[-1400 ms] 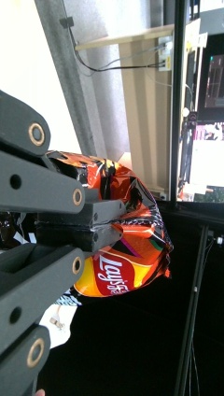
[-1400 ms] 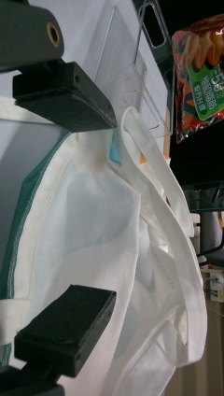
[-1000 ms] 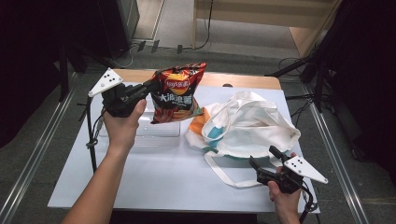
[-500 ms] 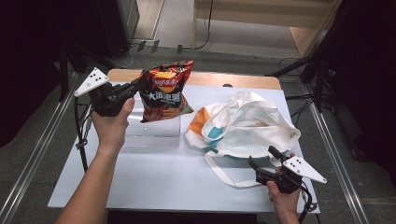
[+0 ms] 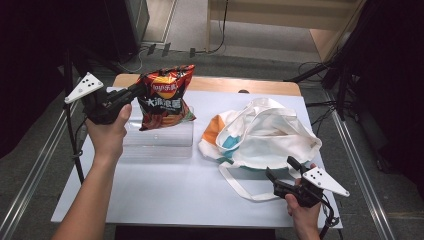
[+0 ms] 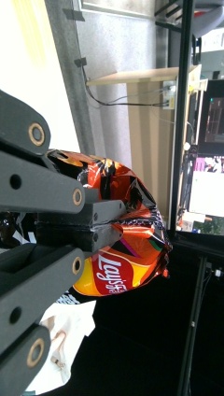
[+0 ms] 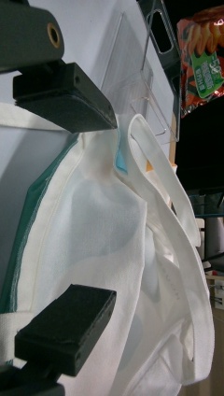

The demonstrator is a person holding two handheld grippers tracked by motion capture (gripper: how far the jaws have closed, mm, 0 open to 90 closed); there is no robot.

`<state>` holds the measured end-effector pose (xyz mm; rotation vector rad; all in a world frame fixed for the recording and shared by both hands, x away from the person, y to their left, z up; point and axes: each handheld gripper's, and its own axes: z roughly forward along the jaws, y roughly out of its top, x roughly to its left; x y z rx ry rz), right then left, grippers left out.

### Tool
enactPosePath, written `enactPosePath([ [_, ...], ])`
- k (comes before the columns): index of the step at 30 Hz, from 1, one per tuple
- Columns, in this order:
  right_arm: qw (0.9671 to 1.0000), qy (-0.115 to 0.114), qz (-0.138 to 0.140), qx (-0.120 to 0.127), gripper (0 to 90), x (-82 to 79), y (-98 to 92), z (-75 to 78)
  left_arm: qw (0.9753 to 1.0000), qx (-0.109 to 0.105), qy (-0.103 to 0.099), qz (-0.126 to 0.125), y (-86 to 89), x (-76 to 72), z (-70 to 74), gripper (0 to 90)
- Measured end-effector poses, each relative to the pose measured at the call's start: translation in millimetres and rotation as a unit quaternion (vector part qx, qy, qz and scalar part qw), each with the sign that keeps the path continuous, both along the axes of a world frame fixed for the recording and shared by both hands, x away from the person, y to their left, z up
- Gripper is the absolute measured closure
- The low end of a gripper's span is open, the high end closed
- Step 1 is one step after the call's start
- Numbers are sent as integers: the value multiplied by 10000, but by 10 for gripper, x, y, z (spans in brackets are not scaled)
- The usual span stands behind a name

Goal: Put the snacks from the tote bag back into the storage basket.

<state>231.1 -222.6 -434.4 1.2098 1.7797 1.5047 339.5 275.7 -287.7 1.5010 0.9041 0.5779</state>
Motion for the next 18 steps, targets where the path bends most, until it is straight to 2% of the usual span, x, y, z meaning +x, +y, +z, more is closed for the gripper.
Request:
enactPosePath([
  [11,10000,33,-19,11,157,1,2,-2,10000,62,-5,-32,135,-24,0,900],
  [18,10000,13,-25,-1,158,1,5,-3,9999,86,112,-10,197,-28,-123,900],
])
